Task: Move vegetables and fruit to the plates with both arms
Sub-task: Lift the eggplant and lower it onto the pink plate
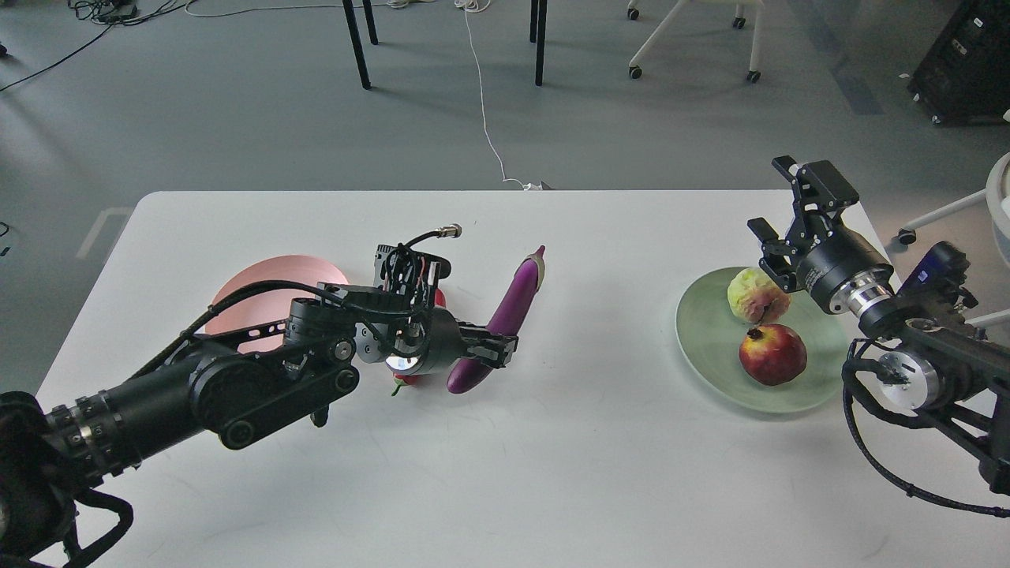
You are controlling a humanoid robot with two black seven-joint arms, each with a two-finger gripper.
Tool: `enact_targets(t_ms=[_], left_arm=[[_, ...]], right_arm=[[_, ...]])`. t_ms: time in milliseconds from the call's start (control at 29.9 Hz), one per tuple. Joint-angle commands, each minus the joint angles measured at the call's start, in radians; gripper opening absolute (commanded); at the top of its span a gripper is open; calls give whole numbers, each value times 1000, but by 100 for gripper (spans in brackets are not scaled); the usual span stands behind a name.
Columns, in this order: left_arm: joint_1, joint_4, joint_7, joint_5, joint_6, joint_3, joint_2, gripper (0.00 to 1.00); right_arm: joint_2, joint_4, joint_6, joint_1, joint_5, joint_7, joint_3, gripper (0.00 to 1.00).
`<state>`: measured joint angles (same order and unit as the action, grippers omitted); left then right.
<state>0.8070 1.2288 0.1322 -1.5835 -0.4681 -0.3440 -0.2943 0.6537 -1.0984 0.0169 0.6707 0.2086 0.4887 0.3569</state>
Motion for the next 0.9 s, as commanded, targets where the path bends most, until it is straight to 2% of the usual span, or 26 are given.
enact_targets(t_ms=[0,200,434,635,701,768,868], left_arm=[[37,67,20,95,0,-3,-61,8],[52,66,-2,131,-6,-26,-239,9],[8,37,-54,117,-9,37,-453,11],[-11,-34,-120,115,-6,63,-506,16],[-15,-51,-128,115,-3,63,-506,19],[-15,-58,-128,115,0,63,-505,27],[-17,-66,-131,114,3,65,-503,50]], right_arm=[[0,0,0,0,0,0,1,98],[0,0,0,0,0,0,-1,98],[-2,2,0,0,2,0,-6,98],[0,0,0,-2,3,0,-7,98],[0,0,0,-5,3,0,-6,98],[0,0,0,-6,3,0,-6,98],[0,-2,0,-6,5,0,-6,98]])
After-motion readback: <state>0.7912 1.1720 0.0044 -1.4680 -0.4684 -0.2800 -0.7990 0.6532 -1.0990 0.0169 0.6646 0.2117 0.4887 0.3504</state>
